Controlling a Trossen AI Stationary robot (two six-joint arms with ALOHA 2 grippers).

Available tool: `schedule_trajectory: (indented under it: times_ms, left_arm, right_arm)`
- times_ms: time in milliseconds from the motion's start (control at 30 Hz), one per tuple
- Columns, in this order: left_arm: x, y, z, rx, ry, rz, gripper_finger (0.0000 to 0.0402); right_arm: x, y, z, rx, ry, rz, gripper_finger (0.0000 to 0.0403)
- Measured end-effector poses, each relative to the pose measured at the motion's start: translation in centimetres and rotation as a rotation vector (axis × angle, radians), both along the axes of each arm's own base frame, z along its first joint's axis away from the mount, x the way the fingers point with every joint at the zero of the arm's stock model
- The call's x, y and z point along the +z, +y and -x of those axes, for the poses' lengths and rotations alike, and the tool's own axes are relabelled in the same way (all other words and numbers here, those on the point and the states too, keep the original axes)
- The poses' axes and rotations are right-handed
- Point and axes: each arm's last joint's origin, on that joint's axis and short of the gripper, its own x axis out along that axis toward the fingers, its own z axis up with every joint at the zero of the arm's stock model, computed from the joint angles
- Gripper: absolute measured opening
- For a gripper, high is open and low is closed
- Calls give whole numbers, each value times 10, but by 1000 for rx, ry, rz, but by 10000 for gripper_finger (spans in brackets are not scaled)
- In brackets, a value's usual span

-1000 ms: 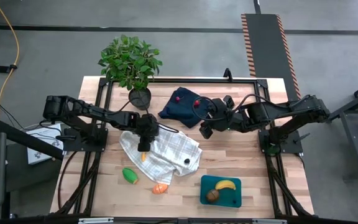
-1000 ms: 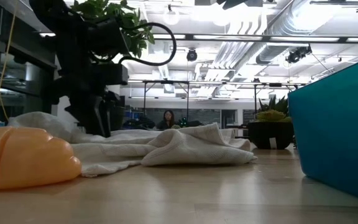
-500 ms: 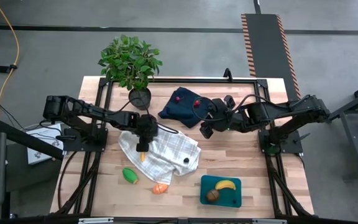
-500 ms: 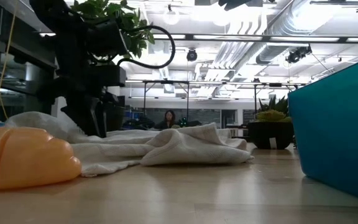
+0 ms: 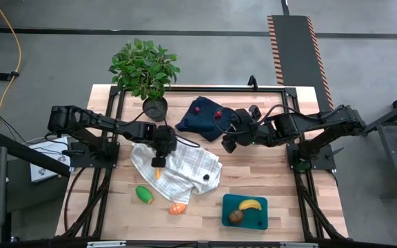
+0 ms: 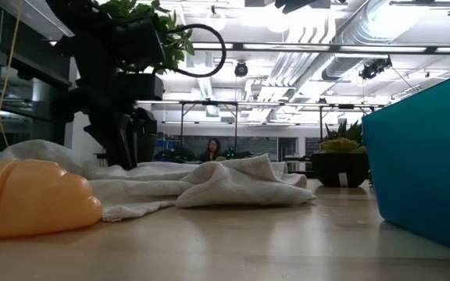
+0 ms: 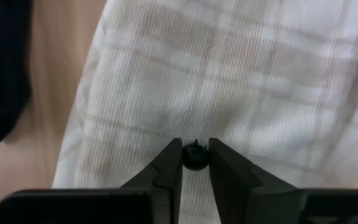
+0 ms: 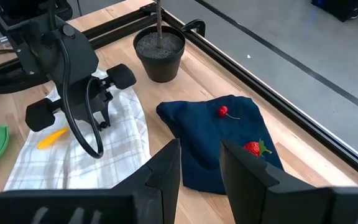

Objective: Pick and placing Produce into tupperware
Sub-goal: Put the blueberry into the bin

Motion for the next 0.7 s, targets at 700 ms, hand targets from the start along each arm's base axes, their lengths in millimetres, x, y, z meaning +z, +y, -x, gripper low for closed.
schedule_trajectory:
  times_ms: [700]
  left_arm:
    - [58,6,-35,-3,-163,-27,71]
  right_arm:
    - [33,-11,69,-172,-131,-7,103]
